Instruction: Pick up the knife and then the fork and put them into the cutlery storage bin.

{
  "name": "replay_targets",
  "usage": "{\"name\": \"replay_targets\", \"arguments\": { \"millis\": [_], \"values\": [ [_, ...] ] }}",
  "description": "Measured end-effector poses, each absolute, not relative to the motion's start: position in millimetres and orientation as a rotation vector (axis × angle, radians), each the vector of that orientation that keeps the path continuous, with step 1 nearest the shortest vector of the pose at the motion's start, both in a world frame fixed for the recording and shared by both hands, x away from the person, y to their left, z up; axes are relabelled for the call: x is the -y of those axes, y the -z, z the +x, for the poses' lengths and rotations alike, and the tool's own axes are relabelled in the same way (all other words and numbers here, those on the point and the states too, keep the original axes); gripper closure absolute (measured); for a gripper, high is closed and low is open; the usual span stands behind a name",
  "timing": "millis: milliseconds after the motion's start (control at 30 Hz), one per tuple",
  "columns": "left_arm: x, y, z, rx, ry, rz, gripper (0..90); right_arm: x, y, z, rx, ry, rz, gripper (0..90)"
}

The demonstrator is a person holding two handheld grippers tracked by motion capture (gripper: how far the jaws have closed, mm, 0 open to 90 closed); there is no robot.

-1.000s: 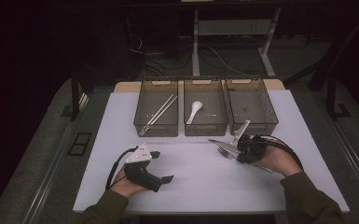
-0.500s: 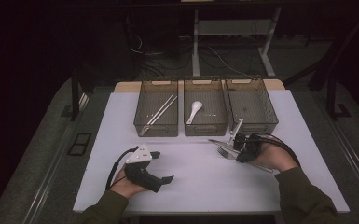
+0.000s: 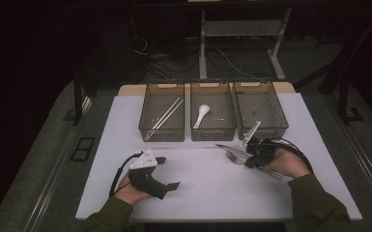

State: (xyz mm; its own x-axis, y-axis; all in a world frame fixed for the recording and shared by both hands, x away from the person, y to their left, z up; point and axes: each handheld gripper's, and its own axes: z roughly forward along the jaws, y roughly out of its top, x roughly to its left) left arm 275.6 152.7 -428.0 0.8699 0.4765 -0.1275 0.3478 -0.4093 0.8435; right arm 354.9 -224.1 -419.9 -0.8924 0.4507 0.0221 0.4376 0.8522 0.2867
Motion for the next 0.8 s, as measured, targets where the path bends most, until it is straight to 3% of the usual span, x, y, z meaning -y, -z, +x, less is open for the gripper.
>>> {"name": "replay_targets", "arguments": {
  "millis": [800],
  "values": [
    [-152.9,427.7,275.2,-0.592,-0.165,2.042,0.0,261.4,390.4,349.0,-2.71,-1.098,0.918,85.6]
  ]
}}
